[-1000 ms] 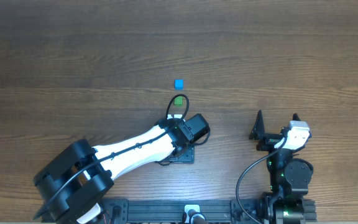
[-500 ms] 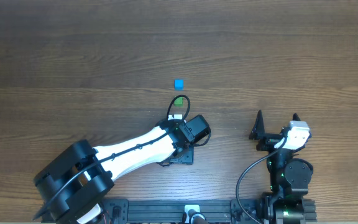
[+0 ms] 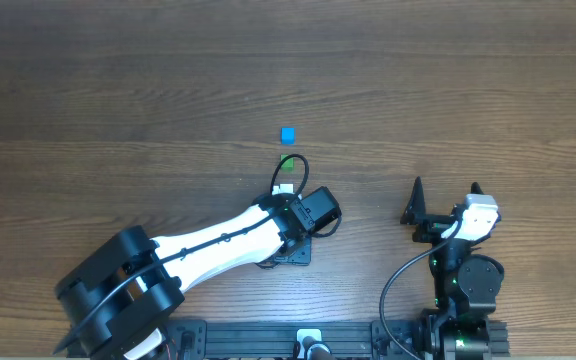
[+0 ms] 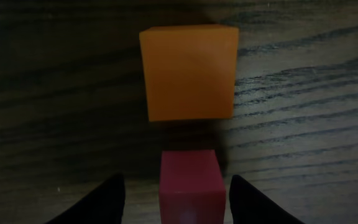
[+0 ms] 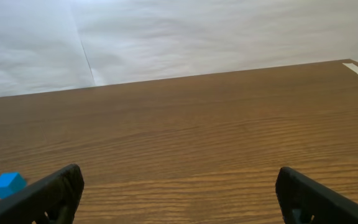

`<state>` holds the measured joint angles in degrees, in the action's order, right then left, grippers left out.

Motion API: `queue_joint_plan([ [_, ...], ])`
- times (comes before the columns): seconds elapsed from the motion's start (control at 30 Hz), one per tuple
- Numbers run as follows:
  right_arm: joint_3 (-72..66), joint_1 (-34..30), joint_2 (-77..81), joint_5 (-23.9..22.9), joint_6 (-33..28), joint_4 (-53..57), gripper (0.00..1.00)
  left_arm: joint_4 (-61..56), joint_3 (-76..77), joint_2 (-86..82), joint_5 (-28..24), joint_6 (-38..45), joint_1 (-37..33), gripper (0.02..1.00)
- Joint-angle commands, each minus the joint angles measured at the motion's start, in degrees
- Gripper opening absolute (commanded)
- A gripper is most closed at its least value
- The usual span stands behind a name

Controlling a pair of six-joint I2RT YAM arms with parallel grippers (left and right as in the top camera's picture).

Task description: Stack Cubes

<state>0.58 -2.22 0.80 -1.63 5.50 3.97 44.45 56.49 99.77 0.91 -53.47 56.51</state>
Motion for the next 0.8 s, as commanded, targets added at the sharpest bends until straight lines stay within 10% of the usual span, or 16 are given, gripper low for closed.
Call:
queue_joint_plan([
  [0.03, -0.28, -0.33, -0.46, -0.57, -0.42, 0.13, 0.991, -0.13, -0.35, 0.55, 1.36, 0.79, 0.35, 0.496],
  [0.8, -0.28, -0.31, -0.46, -0.55, -0.42, 0.13, 0.993, -0.57, -0.35, 0.55, 2.91, 0.79, 0.39, 0.340],
])
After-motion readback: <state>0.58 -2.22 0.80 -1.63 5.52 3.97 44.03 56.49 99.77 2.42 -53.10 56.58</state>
